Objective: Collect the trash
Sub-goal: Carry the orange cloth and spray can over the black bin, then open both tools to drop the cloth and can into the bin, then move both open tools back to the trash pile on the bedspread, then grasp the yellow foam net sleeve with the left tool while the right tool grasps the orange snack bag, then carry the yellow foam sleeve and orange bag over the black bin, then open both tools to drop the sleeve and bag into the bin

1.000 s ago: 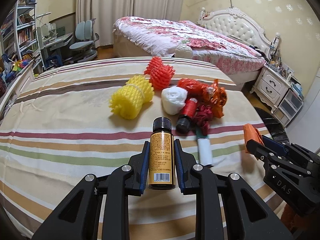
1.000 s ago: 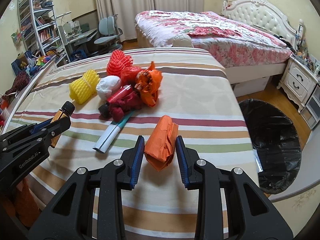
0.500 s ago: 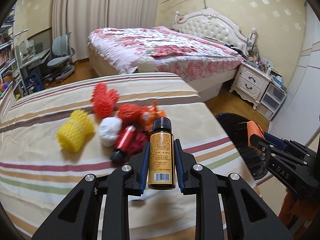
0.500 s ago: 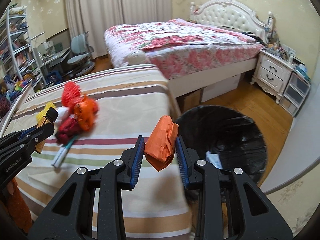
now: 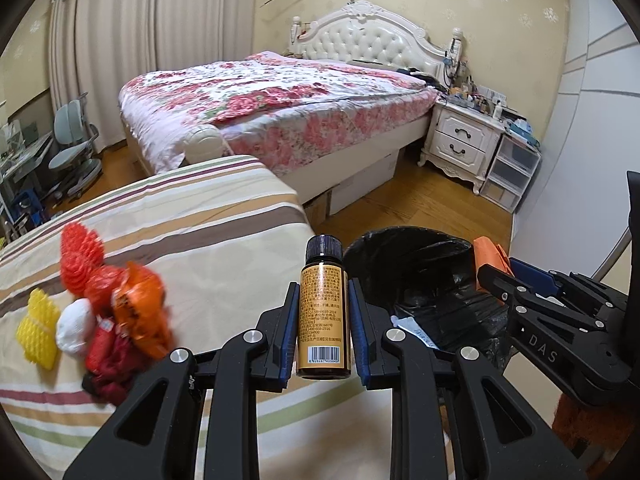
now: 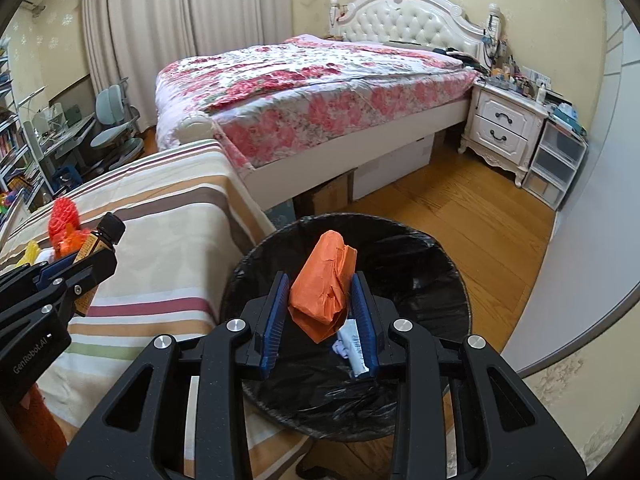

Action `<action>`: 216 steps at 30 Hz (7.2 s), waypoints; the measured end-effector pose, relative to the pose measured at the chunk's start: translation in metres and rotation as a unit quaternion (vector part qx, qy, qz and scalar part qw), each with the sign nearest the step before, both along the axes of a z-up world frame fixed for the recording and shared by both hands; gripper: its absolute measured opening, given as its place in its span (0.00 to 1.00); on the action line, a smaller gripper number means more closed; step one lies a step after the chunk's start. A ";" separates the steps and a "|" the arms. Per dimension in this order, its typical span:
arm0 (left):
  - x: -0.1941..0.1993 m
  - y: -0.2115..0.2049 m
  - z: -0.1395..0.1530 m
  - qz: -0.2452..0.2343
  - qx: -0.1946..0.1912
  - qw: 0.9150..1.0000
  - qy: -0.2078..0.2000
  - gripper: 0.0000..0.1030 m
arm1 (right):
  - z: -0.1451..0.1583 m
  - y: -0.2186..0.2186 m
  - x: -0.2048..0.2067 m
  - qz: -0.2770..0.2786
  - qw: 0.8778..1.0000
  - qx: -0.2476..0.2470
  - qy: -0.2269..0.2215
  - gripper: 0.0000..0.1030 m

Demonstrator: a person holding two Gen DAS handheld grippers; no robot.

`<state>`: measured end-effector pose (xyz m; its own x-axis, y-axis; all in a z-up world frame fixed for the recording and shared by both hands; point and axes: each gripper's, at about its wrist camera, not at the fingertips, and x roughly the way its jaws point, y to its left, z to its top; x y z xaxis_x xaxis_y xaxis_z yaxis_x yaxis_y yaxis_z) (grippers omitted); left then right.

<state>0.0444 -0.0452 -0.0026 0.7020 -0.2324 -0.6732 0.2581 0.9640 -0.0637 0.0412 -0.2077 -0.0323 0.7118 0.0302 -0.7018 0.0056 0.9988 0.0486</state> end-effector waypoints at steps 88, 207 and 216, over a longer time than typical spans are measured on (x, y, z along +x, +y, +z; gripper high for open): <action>-0.021 0.212 -0.014 0.245 0.047 0.968 0.018 0.73 | 0.009 0.168 0.002 0.126 0.992 0.010 0.009 0.58; 0.023 -0.060 -0.035 0.016 0.045 0.999 0.007 0.45 | -0.024 -0.047 0.010 -0.073 0.997 0.016 0.003 0.34; 0.024 -0.058 -0.036 0.024 0.043 0.999 0.009 0.61 | -0.024 -0.051 0.010 -0.085 0.996 0.014 0.001 0.48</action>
